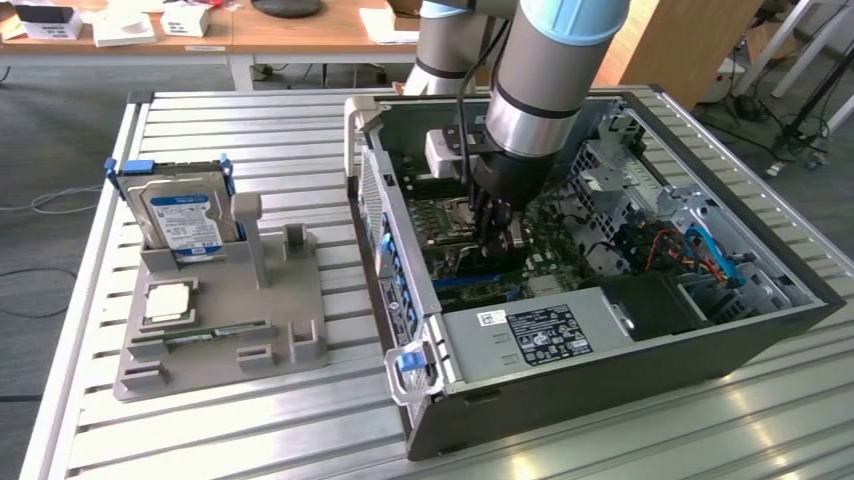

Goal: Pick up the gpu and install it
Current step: 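Insert the gpu into the slot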

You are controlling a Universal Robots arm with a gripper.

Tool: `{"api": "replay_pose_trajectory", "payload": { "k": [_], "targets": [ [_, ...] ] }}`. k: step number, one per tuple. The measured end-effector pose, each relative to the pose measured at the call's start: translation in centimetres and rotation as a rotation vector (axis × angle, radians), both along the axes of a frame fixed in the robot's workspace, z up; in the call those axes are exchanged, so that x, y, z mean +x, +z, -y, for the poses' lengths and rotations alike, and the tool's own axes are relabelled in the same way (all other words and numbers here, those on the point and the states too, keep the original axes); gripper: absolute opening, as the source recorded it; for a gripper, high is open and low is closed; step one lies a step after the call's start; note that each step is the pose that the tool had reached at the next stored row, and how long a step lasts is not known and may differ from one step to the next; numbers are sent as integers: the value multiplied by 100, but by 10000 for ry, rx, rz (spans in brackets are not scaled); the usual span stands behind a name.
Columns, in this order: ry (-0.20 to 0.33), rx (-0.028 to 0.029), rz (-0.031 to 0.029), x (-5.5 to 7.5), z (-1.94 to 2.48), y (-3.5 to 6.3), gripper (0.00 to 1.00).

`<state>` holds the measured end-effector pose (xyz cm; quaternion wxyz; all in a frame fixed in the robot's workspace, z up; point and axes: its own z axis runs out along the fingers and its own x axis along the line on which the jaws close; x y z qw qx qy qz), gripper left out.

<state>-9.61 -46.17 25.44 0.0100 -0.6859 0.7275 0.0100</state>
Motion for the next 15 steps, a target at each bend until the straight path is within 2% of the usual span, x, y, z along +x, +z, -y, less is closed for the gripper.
{"api": "replay_pose_trajectory", "payload": {
  "k": [15],
  "targets": [
    [-3, 1, 0, 0, 0, -10, 27]
  ]
}}
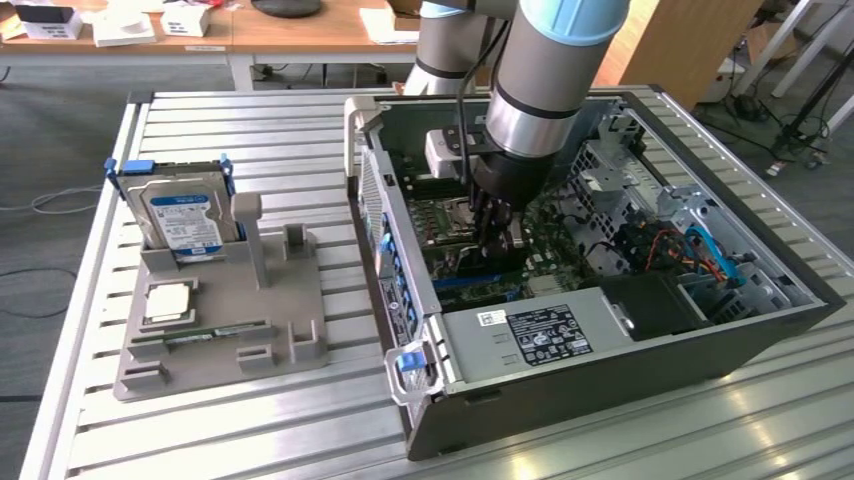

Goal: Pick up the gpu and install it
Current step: 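Insert the gpu into the slot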

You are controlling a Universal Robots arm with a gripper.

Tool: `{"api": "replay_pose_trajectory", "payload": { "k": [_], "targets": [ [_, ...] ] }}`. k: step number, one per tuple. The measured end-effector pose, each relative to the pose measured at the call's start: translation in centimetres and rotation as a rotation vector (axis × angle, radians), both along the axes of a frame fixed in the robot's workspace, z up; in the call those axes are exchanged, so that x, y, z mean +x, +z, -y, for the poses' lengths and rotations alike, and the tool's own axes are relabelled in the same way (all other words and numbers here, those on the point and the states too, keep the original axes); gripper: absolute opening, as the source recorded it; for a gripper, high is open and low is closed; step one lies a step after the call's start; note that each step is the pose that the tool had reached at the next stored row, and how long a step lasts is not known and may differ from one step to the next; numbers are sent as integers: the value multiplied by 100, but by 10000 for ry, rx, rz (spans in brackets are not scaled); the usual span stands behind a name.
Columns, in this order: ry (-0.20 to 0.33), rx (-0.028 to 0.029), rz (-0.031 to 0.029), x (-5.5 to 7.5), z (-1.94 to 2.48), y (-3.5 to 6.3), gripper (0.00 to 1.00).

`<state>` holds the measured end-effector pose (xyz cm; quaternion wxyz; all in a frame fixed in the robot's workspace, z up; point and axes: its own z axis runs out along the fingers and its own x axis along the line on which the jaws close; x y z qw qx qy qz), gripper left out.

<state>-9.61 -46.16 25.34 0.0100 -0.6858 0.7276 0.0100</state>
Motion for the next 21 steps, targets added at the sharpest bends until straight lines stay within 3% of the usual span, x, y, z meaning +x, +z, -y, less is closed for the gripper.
{"api": "replay_pose_trajectory", "payload": {
  "k": [7, 21],
  "targets": [
    [-1, 11, 4, 0, -1, 4, 27],
    [0, 0, 0, 4, 0, 119, 27]
  ]
}}
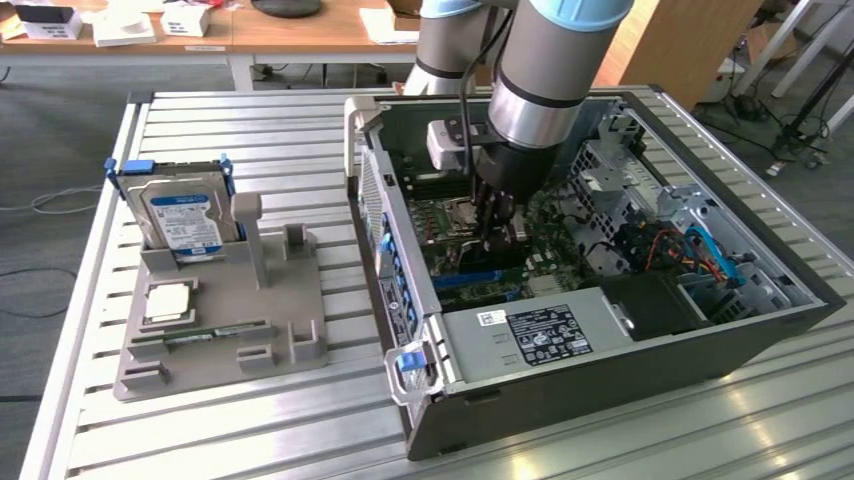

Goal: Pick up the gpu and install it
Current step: 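Insert the gpu into the slot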

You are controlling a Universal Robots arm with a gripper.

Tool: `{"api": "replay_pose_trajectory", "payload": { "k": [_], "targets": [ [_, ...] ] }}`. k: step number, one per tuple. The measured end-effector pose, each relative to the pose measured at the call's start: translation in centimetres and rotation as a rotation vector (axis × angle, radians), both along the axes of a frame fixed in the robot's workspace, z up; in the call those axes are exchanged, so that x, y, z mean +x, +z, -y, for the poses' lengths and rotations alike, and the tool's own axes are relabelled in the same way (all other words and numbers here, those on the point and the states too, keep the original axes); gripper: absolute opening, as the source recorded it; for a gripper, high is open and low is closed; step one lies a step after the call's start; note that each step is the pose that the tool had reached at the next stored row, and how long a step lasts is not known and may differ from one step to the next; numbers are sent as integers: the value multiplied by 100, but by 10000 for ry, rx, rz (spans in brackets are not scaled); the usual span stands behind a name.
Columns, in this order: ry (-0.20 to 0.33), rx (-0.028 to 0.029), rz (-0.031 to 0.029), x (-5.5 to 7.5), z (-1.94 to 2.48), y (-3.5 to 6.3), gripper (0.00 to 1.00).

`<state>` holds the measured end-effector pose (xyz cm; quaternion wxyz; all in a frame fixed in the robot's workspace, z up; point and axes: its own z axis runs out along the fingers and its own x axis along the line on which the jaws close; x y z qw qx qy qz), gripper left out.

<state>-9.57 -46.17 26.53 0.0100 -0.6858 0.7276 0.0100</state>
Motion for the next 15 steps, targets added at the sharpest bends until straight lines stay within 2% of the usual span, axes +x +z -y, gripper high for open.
{"api": "replay_pose_trajectory", "payload": {
  "k": [15],
  "targets": [
    [-5, 3, -2, 8, 0, 17, 27]
  ]
}}
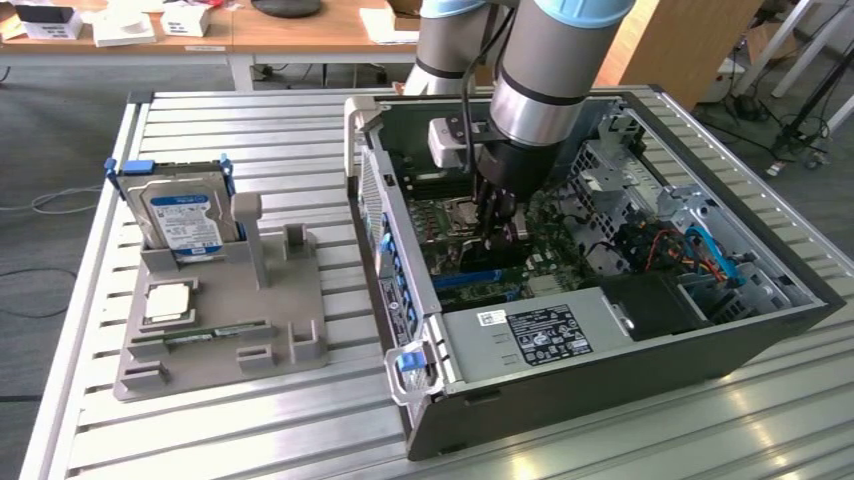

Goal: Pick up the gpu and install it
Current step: 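Insert the gpu into the slot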

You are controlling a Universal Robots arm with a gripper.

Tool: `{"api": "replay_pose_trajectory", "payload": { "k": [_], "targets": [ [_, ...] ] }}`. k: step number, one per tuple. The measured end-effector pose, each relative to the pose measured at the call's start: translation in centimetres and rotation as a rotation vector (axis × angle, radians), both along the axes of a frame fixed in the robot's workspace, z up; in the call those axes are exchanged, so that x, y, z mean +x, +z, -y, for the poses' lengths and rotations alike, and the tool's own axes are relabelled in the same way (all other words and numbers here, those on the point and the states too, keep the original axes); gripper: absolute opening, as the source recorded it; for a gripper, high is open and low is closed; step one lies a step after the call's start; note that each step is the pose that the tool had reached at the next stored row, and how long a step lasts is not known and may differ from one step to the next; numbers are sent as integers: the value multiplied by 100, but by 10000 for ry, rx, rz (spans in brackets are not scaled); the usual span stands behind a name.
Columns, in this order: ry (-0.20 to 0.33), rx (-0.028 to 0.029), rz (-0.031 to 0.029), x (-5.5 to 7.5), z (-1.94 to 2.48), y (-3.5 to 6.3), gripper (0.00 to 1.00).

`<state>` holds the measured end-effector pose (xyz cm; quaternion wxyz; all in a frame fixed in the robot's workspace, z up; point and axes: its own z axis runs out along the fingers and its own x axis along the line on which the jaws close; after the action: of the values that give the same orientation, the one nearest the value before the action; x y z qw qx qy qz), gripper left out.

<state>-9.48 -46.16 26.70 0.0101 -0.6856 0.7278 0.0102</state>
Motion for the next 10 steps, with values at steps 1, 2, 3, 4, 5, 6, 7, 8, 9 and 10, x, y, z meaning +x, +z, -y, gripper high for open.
{"api": "replay_pose_trajectory", "payload": {
  "k": [1, 2, 3, 4, 5, 6, 7, 8, 9, 10],
  "targets": [
    [0, 0, -1, 0, 0, 0, 27],
    [0, 0, -4, 1, 0, 0, 27],
    [0, -1, -7, 1, 0, 0, 27],
    [1, 0, -15, 2, 0, 0, 27],
    [1, 0, -24, 4, 0, 0, 27],
    [3, 0, -39, 6, 0, 0, 27],
    [1, -1, -52, 8, 0, 0, 27],
    [0, -1, -61, 8, 0, 1, 27],
    [0, -1, -67, 10, 0, 1, 27],
    [0, -1, -72, 12, 0, 1, 27]
  ]
}}
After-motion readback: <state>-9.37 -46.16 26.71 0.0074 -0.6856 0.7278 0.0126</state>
